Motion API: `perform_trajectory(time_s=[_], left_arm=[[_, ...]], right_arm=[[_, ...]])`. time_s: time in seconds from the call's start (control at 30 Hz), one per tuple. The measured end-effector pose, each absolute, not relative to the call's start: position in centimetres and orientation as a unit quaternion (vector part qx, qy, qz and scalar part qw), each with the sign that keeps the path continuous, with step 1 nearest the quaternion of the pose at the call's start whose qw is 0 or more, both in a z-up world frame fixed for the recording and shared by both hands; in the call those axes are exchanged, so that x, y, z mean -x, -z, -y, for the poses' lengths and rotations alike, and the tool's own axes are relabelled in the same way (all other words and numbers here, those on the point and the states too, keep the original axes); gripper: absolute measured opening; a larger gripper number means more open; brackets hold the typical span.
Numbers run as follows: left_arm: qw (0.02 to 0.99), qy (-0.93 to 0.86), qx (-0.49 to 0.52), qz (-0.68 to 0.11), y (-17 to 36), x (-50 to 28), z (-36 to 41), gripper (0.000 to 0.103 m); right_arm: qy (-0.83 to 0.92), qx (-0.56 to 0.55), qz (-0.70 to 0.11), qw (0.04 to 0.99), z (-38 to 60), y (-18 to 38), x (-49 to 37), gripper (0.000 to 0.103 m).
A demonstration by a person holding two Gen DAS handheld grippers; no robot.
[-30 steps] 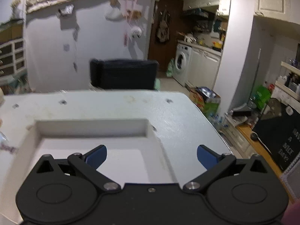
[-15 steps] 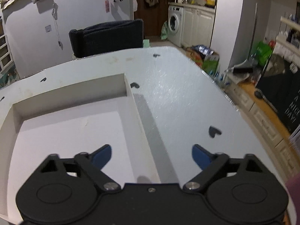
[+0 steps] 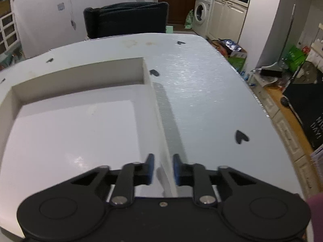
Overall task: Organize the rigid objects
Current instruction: 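Close the left tool on the cork bear coaster and lift it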
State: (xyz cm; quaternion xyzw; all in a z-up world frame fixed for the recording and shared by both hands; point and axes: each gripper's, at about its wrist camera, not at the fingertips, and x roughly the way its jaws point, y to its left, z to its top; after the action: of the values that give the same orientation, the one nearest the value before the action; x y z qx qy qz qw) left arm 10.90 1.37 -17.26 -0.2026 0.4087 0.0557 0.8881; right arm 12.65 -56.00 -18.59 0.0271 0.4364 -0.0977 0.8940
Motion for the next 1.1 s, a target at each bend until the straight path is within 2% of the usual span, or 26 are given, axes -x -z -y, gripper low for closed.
perform_trajectory(time_s=[0.3,0.53,0.6,1.1], left_arm=[[0.882,-0.049,0.220,-0.415,17.1,-11.2,-1.8,0.103],[0.874,-0.063,0.192,-0.442,16.8,-11.9,-1.4,0.102],[0.875,-0.058,0.195,-0.439,16.3,-11.9,-1.6,0.098],[0.900,0.033,0.131,-0.415,11.1,-11.9,-0.2,0.097]], right_arm=[[0.098,-0.007,-0.444,0.891,55.7,18.6,-12.9,0.013],[0.101,-0.008,-0.468,0.878,55.6,19.0,-13.7,0.014],[0.105,-0.010,-0.472,0.876,55.5,19.2,-13.8,0.015],[0.139,-0.035,-0.476,0.868,55.3,19.2,-14.2,0.017]])
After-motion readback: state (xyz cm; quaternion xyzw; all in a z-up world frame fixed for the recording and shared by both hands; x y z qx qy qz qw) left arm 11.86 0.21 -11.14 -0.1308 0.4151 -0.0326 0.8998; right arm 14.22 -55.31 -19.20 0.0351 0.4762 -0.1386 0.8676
